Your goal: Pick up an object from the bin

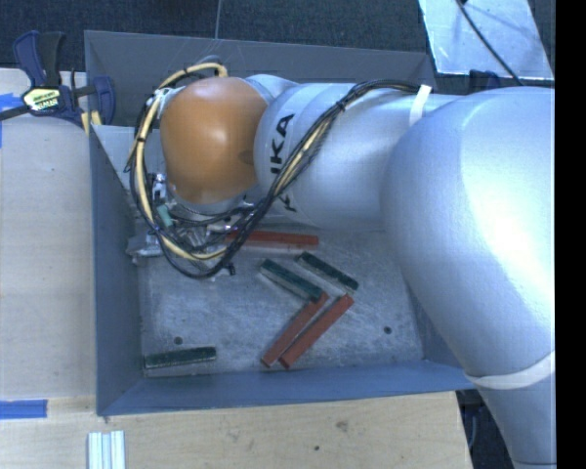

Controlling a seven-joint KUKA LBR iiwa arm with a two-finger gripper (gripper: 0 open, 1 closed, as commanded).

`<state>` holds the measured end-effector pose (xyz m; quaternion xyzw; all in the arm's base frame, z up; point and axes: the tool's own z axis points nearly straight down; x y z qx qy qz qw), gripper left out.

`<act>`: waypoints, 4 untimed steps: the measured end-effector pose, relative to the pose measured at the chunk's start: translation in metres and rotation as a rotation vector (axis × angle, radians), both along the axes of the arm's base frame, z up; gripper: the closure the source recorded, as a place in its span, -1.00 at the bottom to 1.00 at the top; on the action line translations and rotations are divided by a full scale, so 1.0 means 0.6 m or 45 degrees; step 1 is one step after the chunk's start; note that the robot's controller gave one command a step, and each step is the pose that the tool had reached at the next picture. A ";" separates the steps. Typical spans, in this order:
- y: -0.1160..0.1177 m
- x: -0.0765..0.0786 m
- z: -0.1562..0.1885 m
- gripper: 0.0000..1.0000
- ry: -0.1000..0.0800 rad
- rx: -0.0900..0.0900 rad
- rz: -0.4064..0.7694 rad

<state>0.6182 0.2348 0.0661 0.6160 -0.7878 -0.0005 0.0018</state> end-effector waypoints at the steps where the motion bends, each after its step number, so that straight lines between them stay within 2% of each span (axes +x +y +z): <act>1: -0.036 -0.050 0.211 -1.00 -0.015 0.007 0.387; 2: -0.022 0.007 -0.002 -1.00 0.000 0.006 0.568; 3: -0.006 -0.005 0.178 -1.00 -0.012 0.007 1.025; 4: -0.045 -0.094 0.079 -1.00 0.003 0.008 1.304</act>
Offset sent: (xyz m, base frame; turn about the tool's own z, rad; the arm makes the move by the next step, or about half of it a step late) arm -0.0317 -0.0218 0.1225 -0.3052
